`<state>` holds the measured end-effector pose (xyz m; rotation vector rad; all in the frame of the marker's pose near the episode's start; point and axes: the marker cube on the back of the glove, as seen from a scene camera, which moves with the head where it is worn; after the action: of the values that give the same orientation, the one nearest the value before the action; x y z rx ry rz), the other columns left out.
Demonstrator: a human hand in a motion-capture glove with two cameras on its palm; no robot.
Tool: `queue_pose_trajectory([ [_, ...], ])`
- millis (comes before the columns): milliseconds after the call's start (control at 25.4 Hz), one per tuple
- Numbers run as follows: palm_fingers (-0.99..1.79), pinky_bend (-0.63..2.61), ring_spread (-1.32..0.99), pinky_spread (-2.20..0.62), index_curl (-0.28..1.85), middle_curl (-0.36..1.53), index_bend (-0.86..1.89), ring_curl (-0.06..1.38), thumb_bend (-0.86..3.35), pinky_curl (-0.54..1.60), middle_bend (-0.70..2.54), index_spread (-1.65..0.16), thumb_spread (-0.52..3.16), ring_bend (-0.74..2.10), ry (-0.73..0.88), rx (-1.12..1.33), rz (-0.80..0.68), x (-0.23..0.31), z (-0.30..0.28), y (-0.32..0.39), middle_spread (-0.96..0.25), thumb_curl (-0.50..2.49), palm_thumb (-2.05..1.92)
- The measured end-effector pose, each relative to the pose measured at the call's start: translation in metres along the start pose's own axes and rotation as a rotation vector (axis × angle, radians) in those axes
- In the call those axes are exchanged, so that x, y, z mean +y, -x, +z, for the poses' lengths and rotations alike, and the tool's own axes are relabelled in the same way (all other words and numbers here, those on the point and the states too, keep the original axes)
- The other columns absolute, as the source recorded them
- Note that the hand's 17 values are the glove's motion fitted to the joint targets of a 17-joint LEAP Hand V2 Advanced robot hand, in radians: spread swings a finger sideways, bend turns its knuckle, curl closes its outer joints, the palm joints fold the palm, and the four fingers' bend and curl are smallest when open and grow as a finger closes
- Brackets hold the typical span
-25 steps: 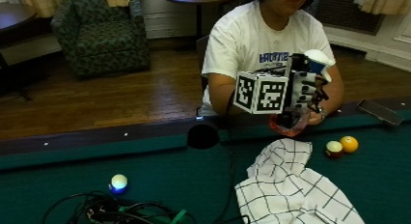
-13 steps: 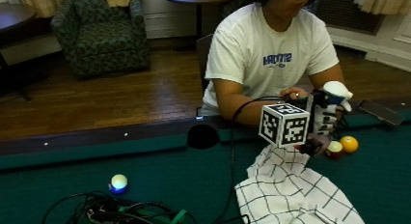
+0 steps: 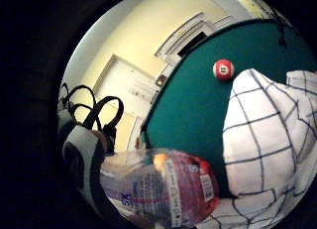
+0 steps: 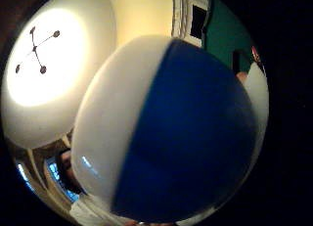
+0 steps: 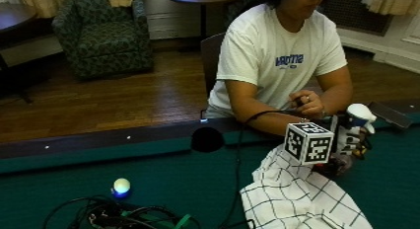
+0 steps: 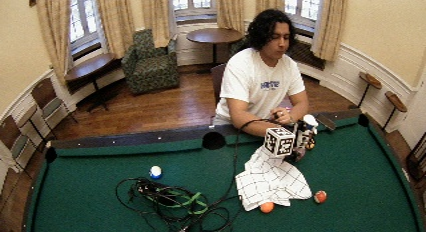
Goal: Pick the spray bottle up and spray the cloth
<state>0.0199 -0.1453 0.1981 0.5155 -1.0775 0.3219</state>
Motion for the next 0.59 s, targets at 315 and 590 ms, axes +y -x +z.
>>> queue_pose_trajectory([
  [315, 1.38, 0.43, -0.21, -0.28, 0.61, 0.52, 0.3, 0.47, -0.03, 0.39, 0.6, -0.27, 0.18, 0.67, -0.016, 0.024, -0.029, -0.004, 0.021, -0.019, -0.22, 0.81, 0.93],
  [590, 1.38, 0.43, -0.21, -0.29, 0.61, 0.52, 0.31, 0.47, -0.04, 0.39, 0.6, -0.27, 0.18, 0.67, -0.027, 0.024, -0.041, -0.02, 0.039, -0.023, -0.22, 0.81, 0.92],
])
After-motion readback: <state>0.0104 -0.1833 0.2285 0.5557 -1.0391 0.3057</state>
